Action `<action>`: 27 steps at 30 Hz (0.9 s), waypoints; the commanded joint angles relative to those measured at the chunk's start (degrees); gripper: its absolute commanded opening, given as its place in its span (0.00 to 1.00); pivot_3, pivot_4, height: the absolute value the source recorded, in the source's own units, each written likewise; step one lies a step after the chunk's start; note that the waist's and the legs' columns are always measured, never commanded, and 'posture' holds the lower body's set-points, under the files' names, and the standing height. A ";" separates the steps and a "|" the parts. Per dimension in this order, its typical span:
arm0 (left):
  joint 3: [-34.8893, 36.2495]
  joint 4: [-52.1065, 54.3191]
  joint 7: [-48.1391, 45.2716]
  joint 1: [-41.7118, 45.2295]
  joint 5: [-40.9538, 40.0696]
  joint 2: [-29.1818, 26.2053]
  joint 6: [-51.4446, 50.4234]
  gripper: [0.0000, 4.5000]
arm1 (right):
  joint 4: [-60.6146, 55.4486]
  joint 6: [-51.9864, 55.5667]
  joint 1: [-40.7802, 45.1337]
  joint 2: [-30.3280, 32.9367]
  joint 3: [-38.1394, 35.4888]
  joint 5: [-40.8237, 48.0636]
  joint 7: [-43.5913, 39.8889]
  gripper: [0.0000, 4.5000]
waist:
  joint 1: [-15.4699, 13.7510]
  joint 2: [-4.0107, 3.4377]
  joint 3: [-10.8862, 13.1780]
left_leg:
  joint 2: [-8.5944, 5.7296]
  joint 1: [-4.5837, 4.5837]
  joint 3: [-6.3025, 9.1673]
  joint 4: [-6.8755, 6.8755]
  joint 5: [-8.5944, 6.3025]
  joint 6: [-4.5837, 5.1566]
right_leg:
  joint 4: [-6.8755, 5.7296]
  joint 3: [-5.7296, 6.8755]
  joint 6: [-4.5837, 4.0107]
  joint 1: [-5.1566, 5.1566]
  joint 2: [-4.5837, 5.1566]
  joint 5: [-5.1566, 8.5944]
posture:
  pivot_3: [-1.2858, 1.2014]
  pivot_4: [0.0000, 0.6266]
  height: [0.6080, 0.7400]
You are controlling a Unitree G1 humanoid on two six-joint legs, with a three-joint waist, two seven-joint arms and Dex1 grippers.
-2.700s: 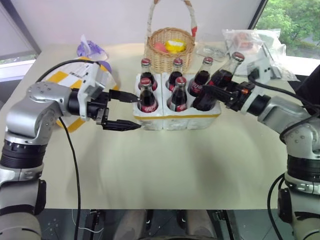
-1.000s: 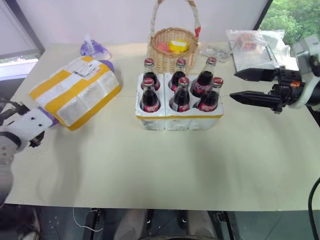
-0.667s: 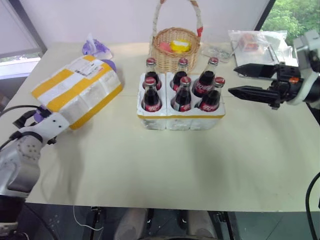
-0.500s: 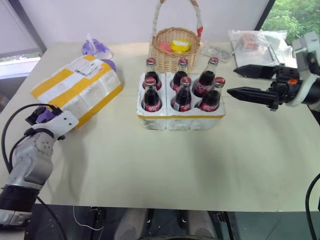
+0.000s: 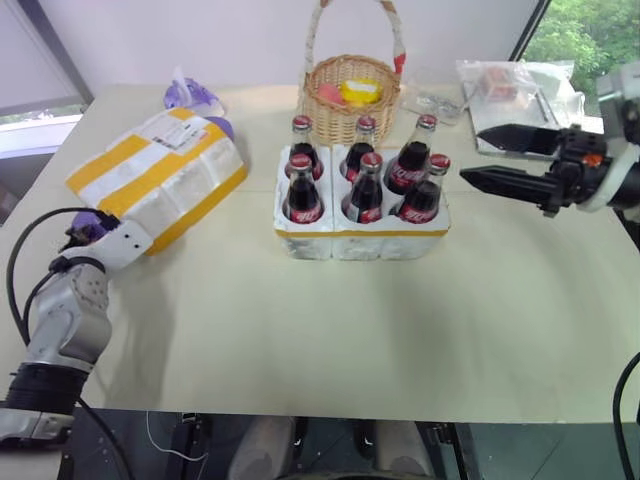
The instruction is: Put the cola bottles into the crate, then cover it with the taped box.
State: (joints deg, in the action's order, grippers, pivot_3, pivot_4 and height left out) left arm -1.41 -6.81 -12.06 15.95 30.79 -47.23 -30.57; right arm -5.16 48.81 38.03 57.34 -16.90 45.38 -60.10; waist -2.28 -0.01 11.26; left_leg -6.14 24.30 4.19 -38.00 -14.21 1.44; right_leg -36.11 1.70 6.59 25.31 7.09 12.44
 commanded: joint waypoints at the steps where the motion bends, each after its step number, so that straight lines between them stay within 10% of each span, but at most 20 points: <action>1: -0.02 -1.04 0.55 0.92 0.83 -0.10 0.51 0.15 | -0.74 0.32 0.69 1.39 -1.64 1.34 -1.07 1.00 | 0.06 0.01 -0.01 | 0.00 0.00 0.00 0.00 0.00 0.00 | 0.00 0.00 0.00 0.00 0.01 0.00 | 0.52 0.24 1.00; 17: 5.11 -10.43 0.29 18.19 -6.20 -6.49 16.82 0.15 | -1.91 -2.57 -10.49 6.95 -7.33 -0.22 -6.28 1.00 | 0.04 0.16 -0.03 | -0.01 0.08 0.02 -0.07 0.01 -0.01 | 0.03 0.04 0.04 0.01 -0.05 -0.04 | 0.52 0.24 1.00; 27: 0.02 0.71 -23.50 30.71 -15.60 -8.52 27.59 0.15 | 0.58 -7.01 -15.50 6.54 -9.10 -2.67 -7.18 1.00 | 0.86 0.19 -0.07 | -0.01 0.03 -0.17 -0.13 0.00 0.02 | 0.01 -0.02 0.09 -0.01 -0.05 -0.07 | 0.52 0.24 1.00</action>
State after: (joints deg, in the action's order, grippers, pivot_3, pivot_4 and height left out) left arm -2.19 -9.60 -32.59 44.46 16.89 -54.50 -3.05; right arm -4.75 43.27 22.34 63.46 -23.52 42.88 -66.90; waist -1.41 0.18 11.19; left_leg -6.14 24.34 4.02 -38.13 -14.20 1.46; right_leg -36.10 1.68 6.69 25.31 7.02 12.37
